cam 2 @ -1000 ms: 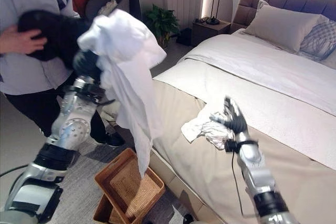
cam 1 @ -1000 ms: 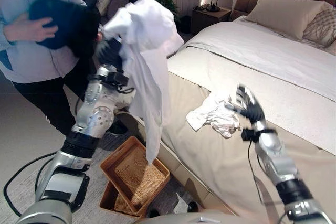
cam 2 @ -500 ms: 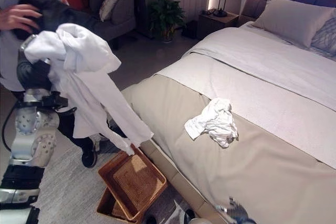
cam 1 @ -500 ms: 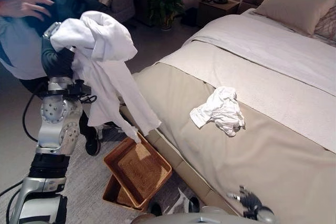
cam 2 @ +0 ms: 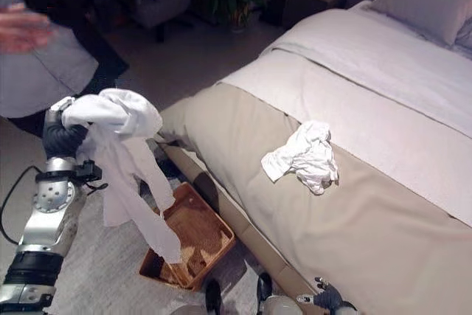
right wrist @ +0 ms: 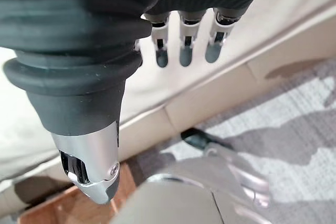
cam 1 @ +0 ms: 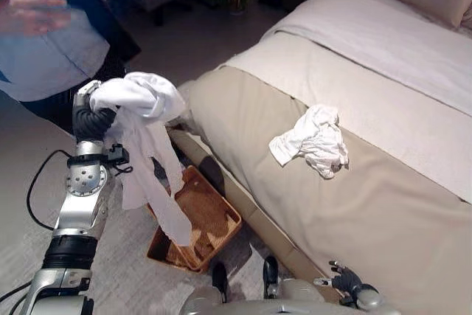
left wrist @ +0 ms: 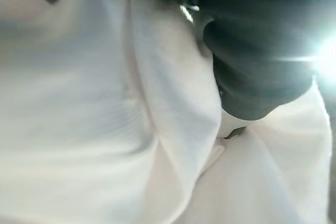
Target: Pick up clothes into the bucket
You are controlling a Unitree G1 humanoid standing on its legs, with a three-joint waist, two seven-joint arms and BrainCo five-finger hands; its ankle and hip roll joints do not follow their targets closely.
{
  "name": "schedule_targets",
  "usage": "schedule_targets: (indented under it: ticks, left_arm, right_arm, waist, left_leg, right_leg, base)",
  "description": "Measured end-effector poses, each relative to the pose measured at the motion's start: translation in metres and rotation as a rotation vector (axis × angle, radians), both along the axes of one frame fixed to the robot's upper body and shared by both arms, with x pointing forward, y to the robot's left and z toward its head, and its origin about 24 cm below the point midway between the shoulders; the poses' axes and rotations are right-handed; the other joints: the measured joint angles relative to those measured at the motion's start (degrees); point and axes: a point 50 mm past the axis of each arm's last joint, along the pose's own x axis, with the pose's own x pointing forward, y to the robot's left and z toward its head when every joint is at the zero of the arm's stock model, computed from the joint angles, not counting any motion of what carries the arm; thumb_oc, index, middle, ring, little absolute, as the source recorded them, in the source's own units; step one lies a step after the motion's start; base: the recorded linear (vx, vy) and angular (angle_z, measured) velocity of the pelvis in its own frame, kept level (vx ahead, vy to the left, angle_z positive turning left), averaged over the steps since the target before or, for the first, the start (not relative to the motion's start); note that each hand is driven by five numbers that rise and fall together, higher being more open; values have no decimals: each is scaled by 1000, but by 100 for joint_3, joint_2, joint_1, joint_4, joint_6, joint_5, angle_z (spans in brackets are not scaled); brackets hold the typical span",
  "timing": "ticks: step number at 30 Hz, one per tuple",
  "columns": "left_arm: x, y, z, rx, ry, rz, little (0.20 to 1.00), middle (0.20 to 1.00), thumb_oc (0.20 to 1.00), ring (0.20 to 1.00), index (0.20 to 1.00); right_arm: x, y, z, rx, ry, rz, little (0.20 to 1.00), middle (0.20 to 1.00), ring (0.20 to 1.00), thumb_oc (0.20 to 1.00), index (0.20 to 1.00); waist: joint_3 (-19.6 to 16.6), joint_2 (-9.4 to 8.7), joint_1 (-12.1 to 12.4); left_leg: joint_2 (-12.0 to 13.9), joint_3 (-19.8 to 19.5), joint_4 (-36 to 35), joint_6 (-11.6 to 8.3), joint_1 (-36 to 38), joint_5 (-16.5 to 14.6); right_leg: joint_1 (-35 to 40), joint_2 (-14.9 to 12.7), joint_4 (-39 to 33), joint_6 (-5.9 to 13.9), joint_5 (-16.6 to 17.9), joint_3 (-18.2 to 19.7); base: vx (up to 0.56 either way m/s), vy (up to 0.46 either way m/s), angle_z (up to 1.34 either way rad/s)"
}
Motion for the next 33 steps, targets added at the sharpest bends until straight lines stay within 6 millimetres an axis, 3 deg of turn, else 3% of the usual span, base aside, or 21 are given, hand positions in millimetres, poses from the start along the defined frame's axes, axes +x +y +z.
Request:
schedule_targets:
  ticks: [2,6,8,12,16,21,23,26,28,29,30,33]
  left_arm:
    - [0,6,-17,-20,69,39,200,200,200,200,200]
    - [7,13,-22,-38,101,101,200,200,200,200,200]
    - [10,10,-28,-35,122,104,200,200,200,200,200]
    - [28,-1,-17,-11,101,83,200,200,200,200,200]
    - [45,3,-1,47,97,130,200,200,200,200,200]
    - [56,1,-5,93,165,147,200,200,200,200,200]
    - [64,0,7,131,144,160,200,200,200,200,200]
    - [73,3,33,138,83,204,200,200,200,200,200]
    - [74,8,32,132,100,236,200,200,200,200,200]
    - [74,10,31,132,108,244,423,423,423,423,423]
    - [75,11,28,132,125,254,1000,1000,1000,1000,1000]
    - [79,18,24,94,169,295,1000,1000,1000,1000,1000]
  right_arm:
    - [14,2,5,-2,-42,12,1000,1000,1000,1000,1000]
    - [50,4,23,-15,-179,47,1000,1000,1000,1000,1000]
    - [56,6,27,-18,-211,56,1000,1000,1000,1000,1000]
    - [67,6,36,-24,-281,46,1000,1000,1000,1000,1000]
    - [91,13,55,2,-415,30,1000,1000,1000,1000,1000]
    - [96,13,61,10,-468,-2,1000,1000,1000,1000,1000]
    - [100,14,67,21,-513,-12,1000,1000,1000,1000,1000]
    - [108,18,79,35,-597,-20,1000,1000,1000,1000,1000]
    - [109,19,80,35,-603,-25,1000,1000,1000,1000,1000]
    - [109,19,80,34,-605,-26,1000,1000,1000,1000,1000]
    - [108,18,79,30,-605,-35,1000,1000,1000,1000,1000]
    - [108,21,79,32,-613,-37,1000,1000,1000,1000,1000]
  waist:
    - [214,-142,-14]
    - [684,-336,-3]
    - [892,-445,-18]
    - [1188,-587,-55]
    - [1502,-855,-237]
    - [1516,-871,-384]
    - [1513,-876,-440]
    - [1504,-891,-545]
    - [1503,-892,-644]
    - [1502,-893,-669]
    - [1499,-899,-721]
    - [1498,-900,-847]
  left_leg:
    - [9,18,103,0,-190,1]
    - [29,76,534,-97,-817,-93]
    - [37,91,779,-123,-968,-139]
    - [67,79,1340,-44,-1661,-337]
    - [133,52,2201,-32,-2659,-548]
    - [169,24,2824,92,-3449,-754]
    - [174,-59,3144,102,-3877,-881]
    - [195,-121,3487,142,-4723,-856]
    - [209,-122,3613,149,-5016,-854]
    - [209,-123,3629,149,-5071,-854]
    - [210,-109,3671,151,-5179,-854]
    - [211,-109,3751,182,-5390,-868]
  right_leg:
    - [-189,14,51,-65,72,20]
    - [-822,-4,423,-71,60,136]
    - [-982,-18,640,-64,56,174]
    - [-1606,-22,1081,-68,-21,183]
    - [-2478,-21,1696,-94,-121,185]
    - [-3172,-37,2172,-126,-247,181]
    - [-3568,-36,2437,-132,-392,173]
    - [-4317,-22,2599,-68,-345,141]
    - [-4562,-13,2643,-26,-312,145]
    - [-4608,-15,2650,-25,-312,145]
    - [-4708,-15,2646,-3,-298,161]
    - [-4882,-17,2643,35,-271,163]
  base:
    - [-131,28,-5]
    - [-100,25,-13]
    - [-133,23,-11]
    - [-118,14,-2]
    - [-136,8,-1]
    - [-66,6,-3]
    - [-25,2,7]
    - [-33,7,1]
    - [-15,14,-7]
    - [-9,18,-7]
    - [1,14,-8]
    - [8,9,-3]
